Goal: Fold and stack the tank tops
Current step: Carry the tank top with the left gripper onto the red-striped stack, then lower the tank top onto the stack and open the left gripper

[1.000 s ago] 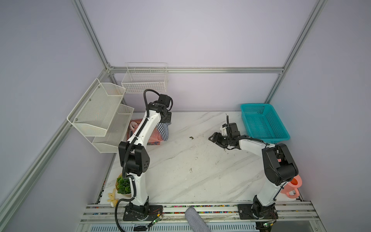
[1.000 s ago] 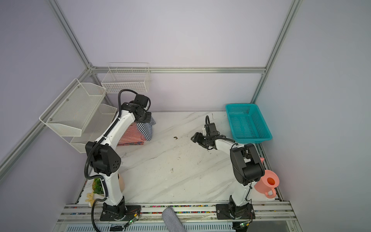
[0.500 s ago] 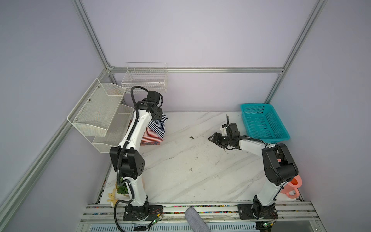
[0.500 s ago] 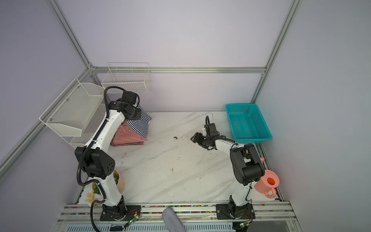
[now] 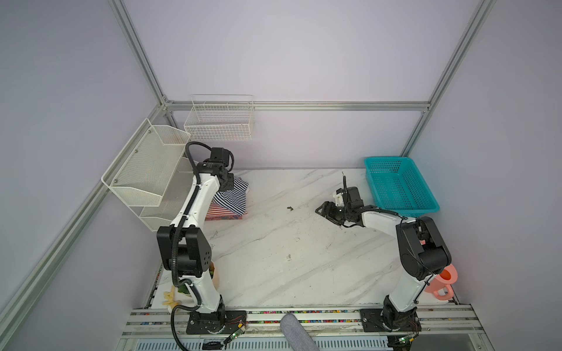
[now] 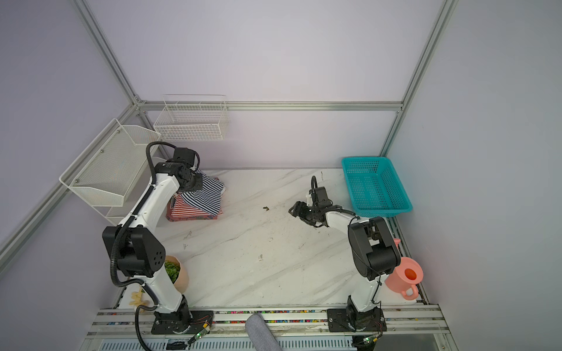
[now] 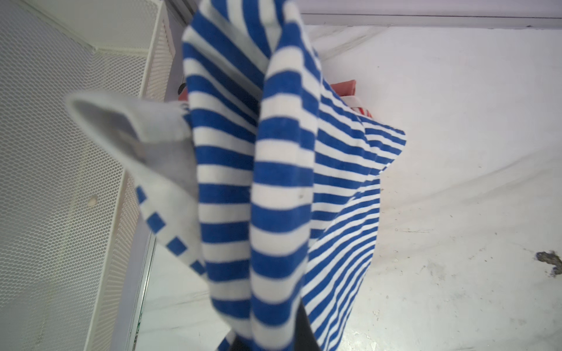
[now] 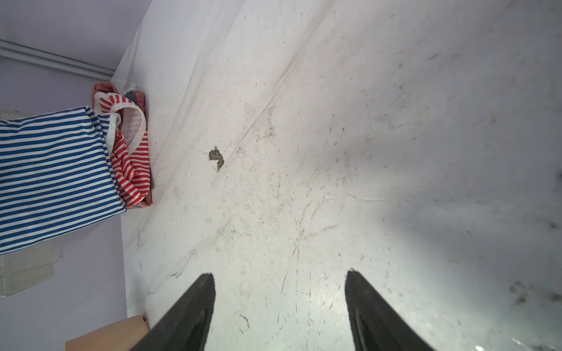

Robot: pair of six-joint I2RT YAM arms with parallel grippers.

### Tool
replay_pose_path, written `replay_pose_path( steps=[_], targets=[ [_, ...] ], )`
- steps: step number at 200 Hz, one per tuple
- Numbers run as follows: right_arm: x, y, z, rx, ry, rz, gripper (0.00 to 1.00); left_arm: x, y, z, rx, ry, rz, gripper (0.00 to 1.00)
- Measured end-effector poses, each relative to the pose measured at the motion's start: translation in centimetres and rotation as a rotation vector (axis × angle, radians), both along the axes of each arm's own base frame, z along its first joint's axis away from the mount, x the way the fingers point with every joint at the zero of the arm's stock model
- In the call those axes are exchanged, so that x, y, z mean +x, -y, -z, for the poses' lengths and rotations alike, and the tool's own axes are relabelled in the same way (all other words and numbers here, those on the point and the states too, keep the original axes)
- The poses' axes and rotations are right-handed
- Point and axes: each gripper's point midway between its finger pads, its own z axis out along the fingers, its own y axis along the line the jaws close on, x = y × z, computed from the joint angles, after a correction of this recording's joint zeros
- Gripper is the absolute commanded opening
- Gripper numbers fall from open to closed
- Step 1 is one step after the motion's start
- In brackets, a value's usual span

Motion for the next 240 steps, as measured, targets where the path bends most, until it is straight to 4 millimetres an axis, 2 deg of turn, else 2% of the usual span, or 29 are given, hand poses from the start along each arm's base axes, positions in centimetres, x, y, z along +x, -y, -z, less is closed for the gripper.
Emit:
replay_pose_path(
  steps=[44,48,59,76,96,136,176,209,229,240],
  targets=[
    [-0.3,0.1,0.5,-0.003,-0.011,-0.001,0.71,1.1,-2.4,2.2,-0.001,-0.021,-0.052,0.00],
    [-0.4,0.1,0.5,-0.003,-0.011,-0.001,0.71,1.2,-2.5,2.6,0.000,-0.029,-0.055,0.05],
    [-0.4,0.1,0.5,-0.004,-0.012,-0.001,0.71,1.4,-2.9,3.5,0.007,-0.049,-0.062,0.26],
    [-0.4,0.1,0.5,-0.004,-0.013,-0.001,0.71,1.5,-3.5,4.6,0.021,-0.072,-0.079,0.36],
    [-0.4,0.1,0.5,-0.004,-0.013,0.000,0.71,1.3,-4.3,4.7,0.049,-0.076,-0.111,0.63],
    [-0.4,0.1,0.5,-0.005,-0.013,0.000,0.71,1.0,-5.8,4.1,0.104,-0.068,-0.168,0.70],
    [-0.4,0.0,0.5,-0.005,-0.013,-0.002,0.71,0.6,-5.7,2.6,0.091,-0.036,-0.173,0.74],
    [-0.5,0.0,0.5,-0.005,-0.013,-0.004,0.71,0.4,-3.6,-0.2,-0.025,0.052,-0.138,0.74],
    [-0.5,0.0,0.6,-0.007,-0.012,-0.002,0.71,0.5,-1.3,-1.7,-0.110,0.109,-0.100,0.75],
    [-0.5,-0.1,0.6,-0.007,-0.012,-0.004,0.71,0.7,-0.1,-2.0,-0.143,0.128,-0.074,0.78]
  ],
)
